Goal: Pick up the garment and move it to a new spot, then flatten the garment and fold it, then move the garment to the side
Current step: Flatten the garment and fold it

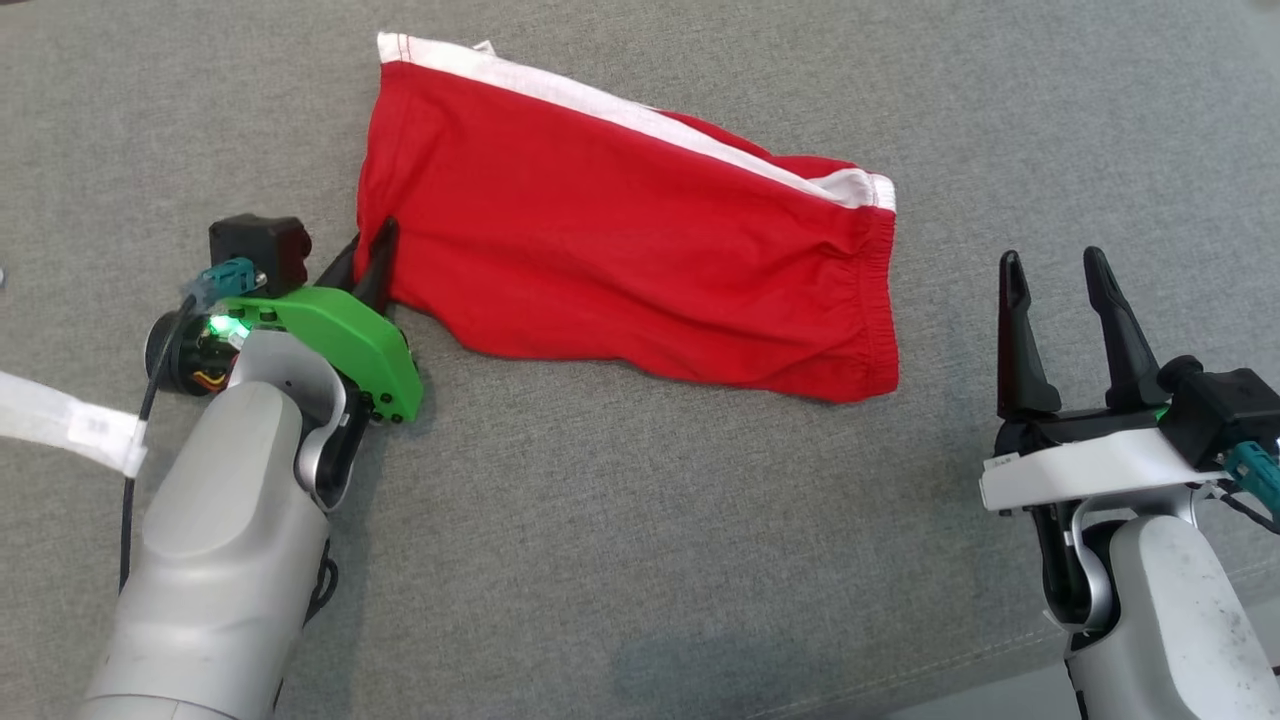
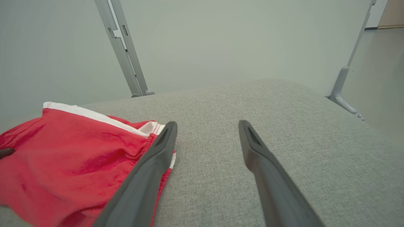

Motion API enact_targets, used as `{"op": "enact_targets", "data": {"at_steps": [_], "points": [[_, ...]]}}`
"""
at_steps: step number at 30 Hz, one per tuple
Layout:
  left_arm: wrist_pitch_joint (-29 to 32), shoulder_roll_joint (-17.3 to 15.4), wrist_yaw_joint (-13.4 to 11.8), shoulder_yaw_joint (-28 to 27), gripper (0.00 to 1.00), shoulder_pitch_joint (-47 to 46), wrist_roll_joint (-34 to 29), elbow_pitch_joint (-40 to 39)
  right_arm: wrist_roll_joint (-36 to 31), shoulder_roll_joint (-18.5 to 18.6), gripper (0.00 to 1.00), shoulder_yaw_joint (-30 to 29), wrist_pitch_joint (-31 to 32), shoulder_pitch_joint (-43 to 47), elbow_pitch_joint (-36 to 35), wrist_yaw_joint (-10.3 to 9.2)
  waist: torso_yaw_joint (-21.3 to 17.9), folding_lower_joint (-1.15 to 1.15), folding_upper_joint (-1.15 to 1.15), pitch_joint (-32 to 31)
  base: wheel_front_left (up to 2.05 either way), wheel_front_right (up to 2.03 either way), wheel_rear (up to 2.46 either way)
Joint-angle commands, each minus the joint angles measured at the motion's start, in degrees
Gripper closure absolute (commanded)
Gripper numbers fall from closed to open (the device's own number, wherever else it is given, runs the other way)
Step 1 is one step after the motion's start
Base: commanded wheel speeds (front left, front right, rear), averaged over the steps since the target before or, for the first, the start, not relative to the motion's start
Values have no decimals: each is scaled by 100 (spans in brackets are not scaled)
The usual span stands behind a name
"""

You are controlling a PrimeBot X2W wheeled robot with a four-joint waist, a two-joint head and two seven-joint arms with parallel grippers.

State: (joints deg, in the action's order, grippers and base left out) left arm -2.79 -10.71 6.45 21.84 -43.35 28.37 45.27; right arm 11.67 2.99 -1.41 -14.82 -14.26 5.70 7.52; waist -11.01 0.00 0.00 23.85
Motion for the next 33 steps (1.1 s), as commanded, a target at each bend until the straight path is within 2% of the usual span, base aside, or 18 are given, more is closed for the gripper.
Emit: {"op": "enact_targets", "data": {"at_steps": [1, 4, 12, 21, 25, 26, 27, 33], "points": [[-106, -23, -12, -55, 100, 197, 62, 77, -24, 9, 0, -36, -45, -27, 9, -6, 41, 0, 0, -34, 0, 0, 0], [-443, 45, -19, -99, 100, 400, 144, -34, -33, 6, 0, -90, -41, 36, -8, -6, 166, 0, 0, -80, 0, 0, 0], [-1026, 332, -386, -92, 100, 1380, 164, -978, -75, 47, 0, -184, 60, 185, -66, -6, 689, 0, 0, -296, 0, 0, 0], [-880, 376, -975, -57, 100, 2704, 247, -2515, -122, 103, 0, -229, 318, 372, -188, -6, 1041, 0, 0, -583, 0, 0, 0], [-705, 321, -1119, 36, 100, 2978, 178, -2955, -116, 139, 0, -232, 405, 398, -230, -6, 1070, 0, 0, -642, 0, 0, 0], [-698, 322, -1146, 54, 67, 3016, 158, -3026, -118, 141, 0, -225, 416, 413, -233, -6, 1063, 0, 0, -657, 0, 0, 0], [-696, 318, -1174, 68, 0, 3059, 131, -3093, -115, 150, 0, -213, 438, 428, -239, -6, 1052, 0, 0, -672, 0, 0, 0], [-945, 192, -1409, -14, 0, 3091, -122, -3453, -111, 205, 0, -130, 497, 453, -215, -6, 935, 0, 0, -782, 0, 0, 0]]}}
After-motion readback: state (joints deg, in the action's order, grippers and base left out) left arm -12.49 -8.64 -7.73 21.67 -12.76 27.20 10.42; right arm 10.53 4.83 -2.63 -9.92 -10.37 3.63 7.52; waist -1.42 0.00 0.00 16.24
